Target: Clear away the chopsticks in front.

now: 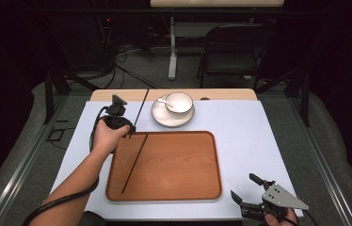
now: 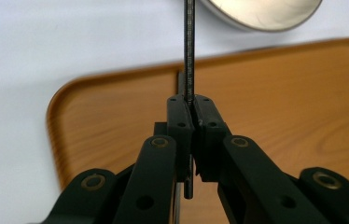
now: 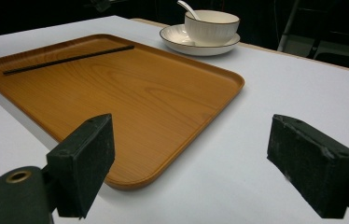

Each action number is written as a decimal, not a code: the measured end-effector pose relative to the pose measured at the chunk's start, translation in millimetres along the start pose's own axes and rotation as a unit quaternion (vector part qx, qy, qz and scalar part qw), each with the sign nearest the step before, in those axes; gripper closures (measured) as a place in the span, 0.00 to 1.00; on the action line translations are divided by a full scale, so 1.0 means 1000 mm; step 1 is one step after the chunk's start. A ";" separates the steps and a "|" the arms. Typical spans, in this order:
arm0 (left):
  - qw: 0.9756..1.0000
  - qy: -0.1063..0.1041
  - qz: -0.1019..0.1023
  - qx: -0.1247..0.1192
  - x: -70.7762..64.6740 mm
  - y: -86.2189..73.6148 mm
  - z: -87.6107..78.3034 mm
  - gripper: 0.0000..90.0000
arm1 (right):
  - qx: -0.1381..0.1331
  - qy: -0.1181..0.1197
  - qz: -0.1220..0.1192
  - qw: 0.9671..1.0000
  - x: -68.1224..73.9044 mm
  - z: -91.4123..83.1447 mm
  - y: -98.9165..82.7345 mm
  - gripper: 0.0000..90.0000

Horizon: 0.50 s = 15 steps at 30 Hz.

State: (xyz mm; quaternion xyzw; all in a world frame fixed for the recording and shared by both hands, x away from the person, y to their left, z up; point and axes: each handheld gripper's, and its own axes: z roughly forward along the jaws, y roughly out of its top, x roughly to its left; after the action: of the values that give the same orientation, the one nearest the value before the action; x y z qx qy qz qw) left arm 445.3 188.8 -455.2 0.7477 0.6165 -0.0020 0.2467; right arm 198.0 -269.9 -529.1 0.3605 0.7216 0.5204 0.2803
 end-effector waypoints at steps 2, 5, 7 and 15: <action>1.000 -0.006 0.004 -0.003 0.003 -0.011 -0.008 0.96 | 0.001 0.000 -0.001 1.000 0.000 0.000 0.000 0.16; 1.000 -0.015 0.011 -0.006 0.007 -0.027 -0.018 0.96 | 0.001 -0.001 -0.001 1.000 0.000 0.000 0.000 0.16; 1.000 -0.020 0.013 -0.004 0.009 -0.037 -0.023 0.96 | 0.001 -0.002 0.000 1.000 0.000 0.000 0.000 0.16; 0.999 -0.034 0.018 0.004 0.012 -0.081 -0.032 0.96 | 0.001 -0.003 -0.001 1.000 0.001 0.000 0.000 0.16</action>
State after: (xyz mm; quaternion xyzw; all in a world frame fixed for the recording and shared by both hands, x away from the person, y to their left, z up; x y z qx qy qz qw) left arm 363.4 221.6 -460.3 0.7591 0.5944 -0.0254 0.2644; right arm 197.9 -269.3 -529.0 0.3616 0.7215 0.5184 0.2828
